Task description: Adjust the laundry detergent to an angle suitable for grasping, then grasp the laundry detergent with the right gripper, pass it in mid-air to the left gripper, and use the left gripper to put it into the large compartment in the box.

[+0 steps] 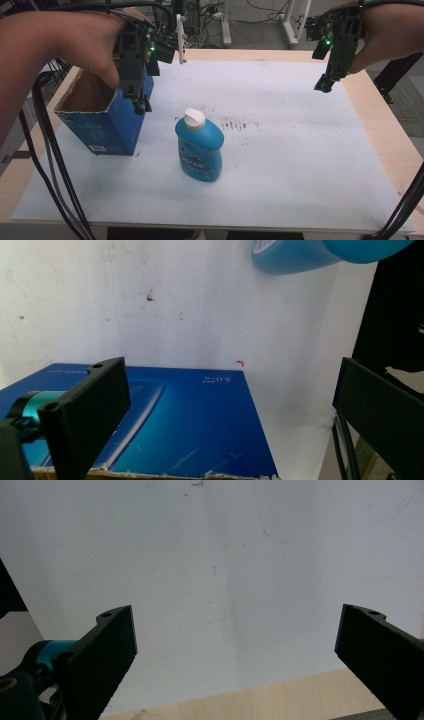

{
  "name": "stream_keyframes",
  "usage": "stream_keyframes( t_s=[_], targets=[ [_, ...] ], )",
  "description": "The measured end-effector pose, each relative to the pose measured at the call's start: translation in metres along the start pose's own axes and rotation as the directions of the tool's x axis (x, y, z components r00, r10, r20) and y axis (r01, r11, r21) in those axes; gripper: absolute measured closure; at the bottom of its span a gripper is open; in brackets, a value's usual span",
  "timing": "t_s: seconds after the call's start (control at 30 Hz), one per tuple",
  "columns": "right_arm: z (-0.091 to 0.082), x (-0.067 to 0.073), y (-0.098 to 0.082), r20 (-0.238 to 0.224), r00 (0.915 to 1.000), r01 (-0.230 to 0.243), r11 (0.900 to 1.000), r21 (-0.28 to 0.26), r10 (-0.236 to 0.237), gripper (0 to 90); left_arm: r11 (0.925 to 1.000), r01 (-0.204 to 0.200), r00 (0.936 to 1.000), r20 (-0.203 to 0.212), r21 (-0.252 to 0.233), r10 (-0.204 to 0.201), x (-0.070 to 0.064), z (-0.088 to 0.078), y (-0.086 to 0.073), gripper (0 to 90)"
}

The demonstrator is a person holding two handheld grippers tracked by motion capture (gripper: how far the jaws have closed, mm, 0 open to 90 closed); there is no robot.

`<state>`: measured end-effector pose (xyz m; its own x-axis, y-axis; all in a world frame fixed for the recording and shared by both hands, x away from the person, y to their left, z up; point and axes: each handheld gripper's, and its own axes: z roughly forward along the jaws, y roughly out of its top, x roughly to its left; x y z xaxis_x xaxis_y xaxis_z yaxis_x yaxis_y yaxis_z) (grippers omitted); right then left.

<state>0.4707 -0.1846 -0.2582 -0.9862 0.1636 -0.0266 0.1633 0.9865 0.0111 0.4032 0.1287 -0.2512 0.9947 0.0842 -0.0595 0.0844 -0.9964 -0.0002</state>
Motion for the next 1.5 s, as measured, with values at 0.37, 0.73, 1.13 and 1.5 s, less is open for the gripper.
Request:
stream_keyframes(
  t_s=[0.37, 0.73, 1.13, 1.5],
  targets=[
    [0.0019, -0.0007, 0.0009, -0.002, 1.0, 0.006, 1.0, -0.002, -0.006, 2.5, 0.9999, 0.008, 1.0, 0.004, -0.014, -0.008, 0.0002, -0.0047, 0.0003, 1.7],
    [0.0058, 0.0001, -0.003, -0.011, 0.9999, -0.008, 1.0, -0.003, 0.008, 2.5, 0.9998, 0.008, 0.9999, 0.008, -0.017, -0.008, 0.0023, -0.0011, 0.0007, 1.7],
    [0.0011, 0.0021, -0.0049, 0.001, 1.0, -0.01, 1.0, -0.01, 0.01, 2.5, 0.9999, 0.0, 1.0, -0.002, -0.015, 0.0, -0.0006, 0.0003, 0.0036, 1.7],
    [-0.0007, 0.0074, -0.007, 0.01, 0.9999, -0.01, 0.999, -0.035, 0.01, 2.5, 0.9999, 0.012, 0.9999, -0.002, -0.008, -0.012, -0.0007, 0.0021, -0.0017, 1.7]
  ],
)
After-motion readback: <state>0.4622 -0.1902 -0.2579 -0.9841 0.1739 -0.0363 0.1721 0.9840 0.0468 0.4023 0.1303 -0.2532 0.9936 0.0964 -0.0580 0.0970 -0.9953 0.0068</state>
